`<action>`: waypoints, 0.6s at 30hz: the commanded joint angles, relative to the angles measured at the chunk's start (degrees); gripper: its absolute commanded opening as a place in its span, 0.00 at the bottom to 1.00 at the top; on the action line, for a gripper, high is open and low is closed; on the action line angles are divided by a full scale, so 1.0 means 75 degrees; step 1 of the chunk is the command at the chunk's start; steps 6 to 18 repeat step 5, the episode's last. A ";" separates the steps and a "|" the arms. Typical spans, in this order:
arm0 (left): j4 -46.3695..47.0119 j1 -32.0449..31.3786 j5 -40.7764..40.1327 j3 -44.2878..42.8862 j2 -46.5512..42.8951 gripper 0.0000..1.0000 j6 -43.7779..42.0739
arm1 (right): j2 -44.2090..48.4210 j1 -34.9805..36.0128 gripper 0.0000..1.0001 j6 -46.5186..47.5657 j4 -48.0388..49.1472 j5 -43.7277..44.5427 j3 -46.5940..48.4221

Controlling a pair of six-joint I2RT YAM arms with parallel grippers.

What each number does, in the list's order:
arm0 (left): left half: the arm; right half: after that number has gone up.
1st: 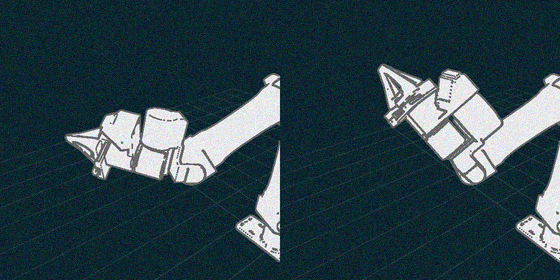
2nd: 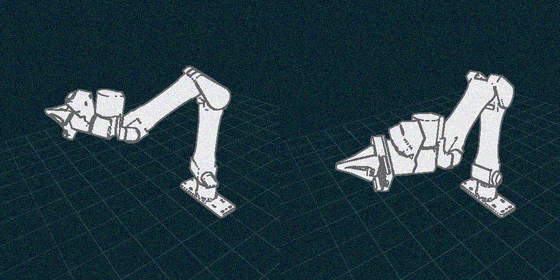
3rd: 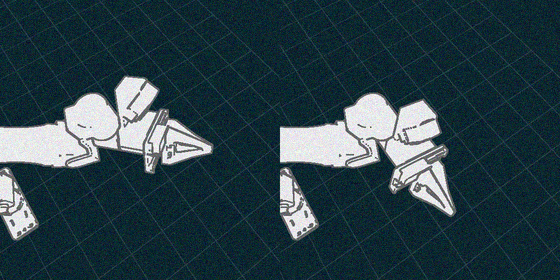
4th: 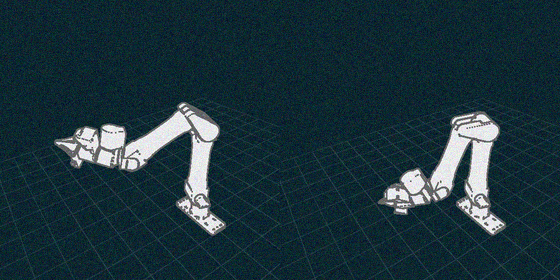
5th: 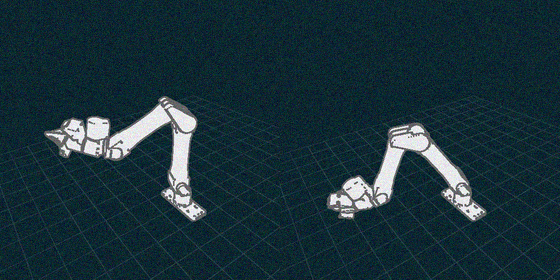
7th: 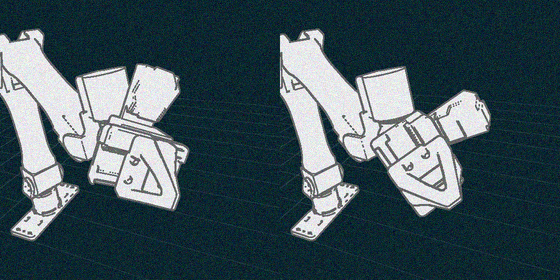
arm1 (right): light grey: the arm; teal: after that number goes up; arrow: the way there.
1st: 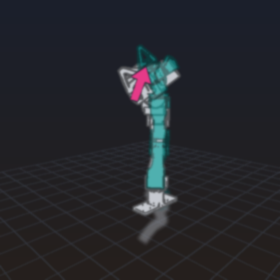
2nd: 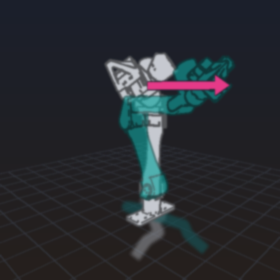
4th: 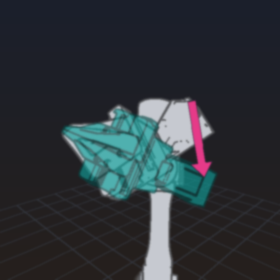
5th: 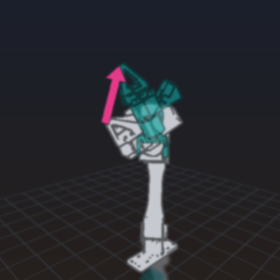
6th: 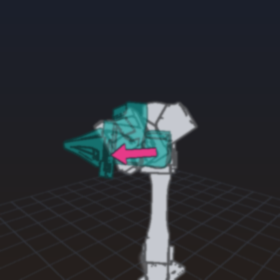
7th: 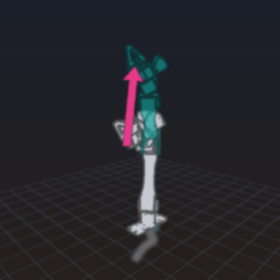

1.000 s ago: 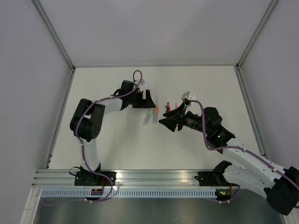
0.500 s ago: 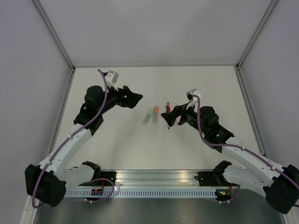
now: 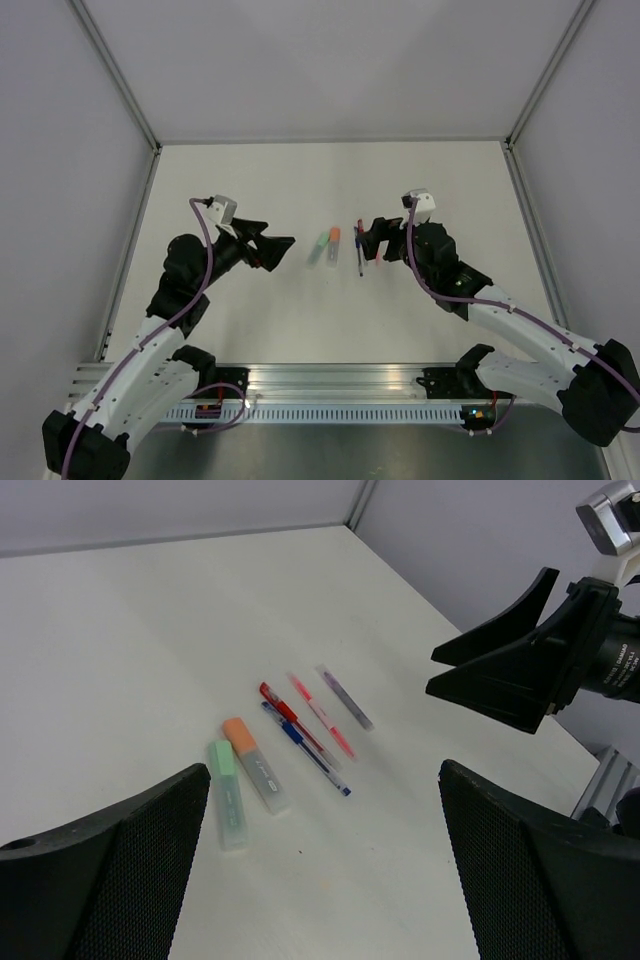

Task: Insert the pens into the pen caps
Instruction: Reset both arms

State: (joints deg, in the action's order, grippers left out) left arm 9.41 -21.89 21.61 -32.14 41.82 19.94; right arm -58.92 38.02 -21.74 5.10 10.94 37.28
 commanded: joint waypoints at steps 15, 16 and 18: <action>0.0644 0.0001 0.0295 0.0102 0.0060 1.00 -0.0023 | 0.0144 -0.0019 0.98 0.0109 0.0081 0.0229 0.0139; 0.0644 0.0001 0.0295 0.0102 0.0060 1.00 -0.0023 | 0.0144 -0.0019 0.98 0.0109 0.0081 0.0229 0.0139; 0.0644 0.0001 0.0295 0.0102 0.0060 1.00 -0.0023 | 0.0144 -0.0019 0.98 0.0109 0.0081 0.0229 0.0139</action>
